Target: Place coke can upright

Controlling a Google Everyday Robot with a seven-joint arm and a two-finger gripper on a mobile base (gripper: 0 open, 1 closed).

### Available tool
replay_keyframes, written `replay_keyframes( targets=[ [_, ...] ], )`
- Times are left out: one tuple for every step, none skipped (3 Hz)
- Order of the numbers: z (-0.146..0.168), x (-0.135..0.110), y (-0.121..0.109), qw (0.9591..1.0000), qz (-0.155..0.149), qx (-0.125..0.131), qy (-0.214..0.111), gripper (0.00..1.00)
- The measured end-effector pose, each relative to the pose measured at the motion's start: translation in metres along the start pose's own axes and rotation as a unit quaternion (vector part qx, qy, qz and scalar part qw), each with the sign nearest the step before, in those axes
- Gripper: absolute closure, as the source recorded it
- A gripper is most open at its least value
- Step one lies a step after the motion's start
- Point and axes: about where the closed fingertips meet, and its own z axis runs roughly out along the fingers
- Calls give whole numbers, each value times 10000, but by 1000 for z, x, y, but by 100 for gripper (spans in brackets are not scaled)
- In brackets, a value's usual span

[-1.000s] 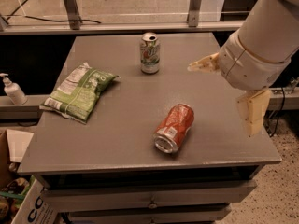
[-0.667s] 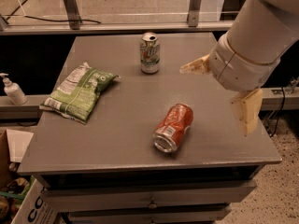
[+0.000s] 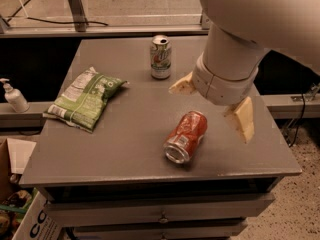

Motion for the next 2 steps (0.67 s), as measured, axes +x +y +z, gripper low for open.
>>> replay_keyframes(
  targets=[
    [13, 8, -13, 9993, -343, -96, 117, 0],
    [23, 15, -22, 9986, -471, -181, 134, 0]
  ],
)
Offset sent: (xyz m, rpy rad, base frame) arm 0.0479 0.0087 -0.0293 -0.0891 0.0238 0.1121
